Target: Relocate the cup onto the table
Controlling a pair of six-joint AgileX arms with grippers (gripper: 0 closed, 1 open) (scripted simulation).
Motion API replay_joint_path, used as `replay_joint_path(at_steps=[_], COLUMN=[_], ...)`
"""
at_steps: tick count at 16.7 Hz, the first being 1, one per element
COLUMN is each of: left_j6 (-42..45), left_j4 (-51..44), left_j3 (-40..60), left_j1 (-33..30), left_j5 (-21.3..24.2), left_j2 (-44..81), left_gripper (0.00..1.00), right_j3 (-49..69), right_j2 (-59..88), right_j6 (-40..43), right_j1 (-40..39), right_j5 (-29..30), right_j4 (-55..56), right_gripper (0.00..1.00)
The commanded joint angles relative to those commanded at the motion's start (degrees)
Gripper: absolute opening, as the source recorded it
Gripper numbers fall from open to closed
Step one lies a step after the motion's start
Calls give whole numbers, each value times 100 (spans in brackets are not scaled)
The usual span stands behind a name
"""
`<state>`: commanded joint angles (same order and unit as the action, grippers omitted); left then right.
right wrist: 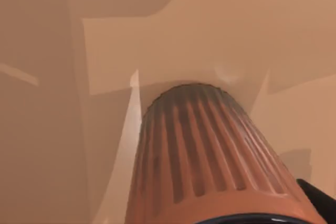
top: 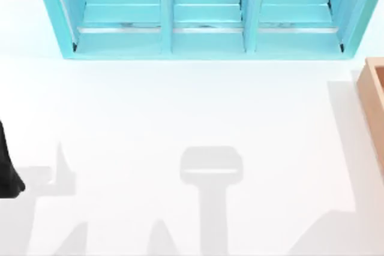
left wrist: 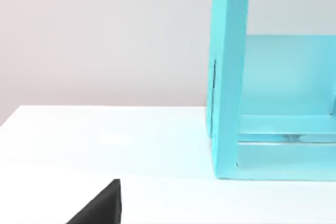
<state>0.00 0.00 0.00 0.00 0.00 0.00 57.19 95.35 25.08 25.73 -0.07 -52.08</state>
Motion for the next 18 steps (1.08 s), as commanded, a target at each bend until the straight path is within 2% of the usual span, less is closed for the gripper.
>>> replay_joint_path(at_steps=[4, 12, 18], left_j6=[0, 0, 0], left_j4=[0, 0, 0], left_j3=[0, 0, 0], left_j1=[0, 0, 0], left_j5=[0, 0, 0], left_j2=[0, 0, 0], left_gripper=[100, 100, 100], right_j3=[167, 1236, 1279], right_j2=[-87, -975, -1020], right_j6=[-211, -1962, -2064], right_j1=[-212, -1975, -2049], right_j5=[0, -6, -19], right_j4=[-230, -2235, -2320], right_gripper=[0, 0, 0])
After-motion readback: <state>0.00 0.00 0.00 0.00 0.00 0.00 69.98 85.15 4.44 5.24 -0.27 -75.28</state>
